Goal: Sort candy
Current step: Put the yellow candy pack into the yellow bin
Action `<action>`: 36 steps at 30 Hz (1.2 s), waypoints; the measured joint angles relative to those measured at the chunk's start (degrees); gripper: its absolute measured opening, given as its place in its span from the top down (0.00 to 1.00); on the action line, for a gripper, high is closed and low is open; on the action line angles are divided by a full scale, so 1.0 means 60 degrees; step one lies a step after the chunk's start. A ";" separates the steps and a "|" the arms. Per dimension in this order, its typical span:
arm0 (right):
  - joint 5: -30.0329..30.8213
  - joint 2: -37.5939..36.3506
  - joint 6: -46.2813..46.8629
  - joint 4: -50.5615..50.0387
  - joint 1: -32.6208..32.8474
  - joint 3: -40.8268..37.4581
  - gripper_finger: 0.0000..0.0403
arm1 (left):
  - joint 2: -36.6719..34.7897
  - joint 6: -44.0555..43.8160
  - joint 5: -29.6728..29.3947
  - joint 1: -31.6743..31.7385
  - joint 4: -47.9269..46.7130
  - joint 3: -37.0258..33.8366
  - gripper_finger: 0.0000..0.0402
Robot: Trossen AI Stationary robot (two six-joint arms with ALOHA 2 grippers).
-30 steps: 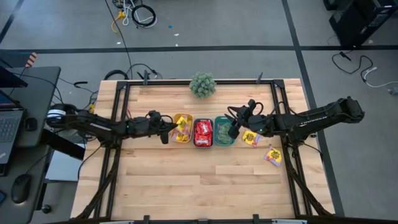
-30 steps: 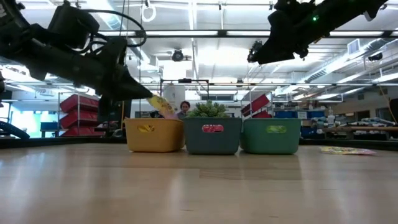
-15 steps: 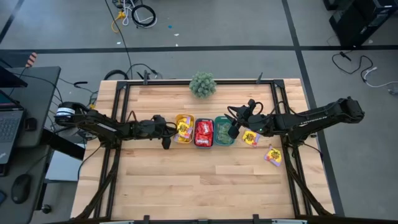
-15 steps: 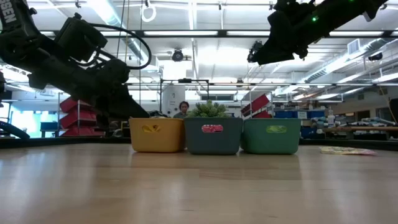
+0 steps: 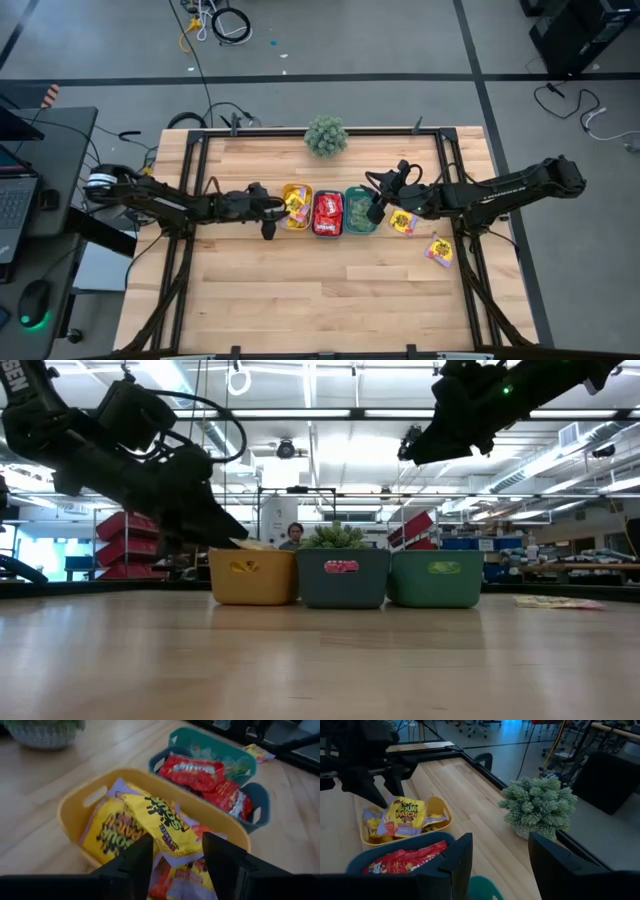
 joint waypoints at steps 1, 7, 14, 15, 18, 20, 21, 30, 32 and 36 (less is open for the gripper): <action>-0.0002 0.0000 0.0000 -0.0013 0.0000 0.0000 0.56 | -0.0089 0.0169 -0.0010 0.0000 -0.0045 0.0013 0.57; -0.0033 0.0004 0.0000 -0.0044 0.0000 -0.0004 0.56 | -0.0930 0.0624 -0.0719 0.0011 -0.2100 0.0120 0.56; -0.0176 0.0004 0.0000 -0.0044 0.0000 -0.0004 0.56 | -0.1462 0.1040 -0.0581 0.0000 -0.3063 0.0757 0.57; -0.0176 0.0004 0.0000 -0.0044 0.0000 -0.0004 0.56 | -0.1461 0.1223 -0.0404 0.0000 -0.2871 0.0868 0.58; -0.0176 0.0004 0.0000 -0.0041 0.0000 -0.0004 0.56 | -0.1340 0.1471 0.0000 0.0013 -0.2723 0.1209 0.62; -0.0176 0.0004 -0.0011 -0.0041 0.0000 -0.0004 0.57 | -0.1087 0.1498 0.0248 0.0103 -0.2811 0.1262 0.68; -0.0176 0.0004 -0.0011 -0.0041 0.0000 -0.0004 0.57 | -0.0946 0.1486 0.0400 0.0157 -0.2925 0.1248 0.72; -0.0180 0.0004 -0.0036 -0.0045 0.0000 -0.0004 0.70 | 0.0648 0.1455 0.0966 0.0327 -0.2245 0.1431 0.98; -0.0180 0.0004 -0.0037 -0.0051 0.0000 -0.0004 0.72 | 0.0979 0.1511 0.0991 0.0328 -0.2274 0.1654 0.98; -0.0187 0.0004 -0.0040 -0.0048 0.0000 -0.0004 0.75 | 0.1614 0.1815 0.0991 0.0328 -0.2293 0.2087 0.99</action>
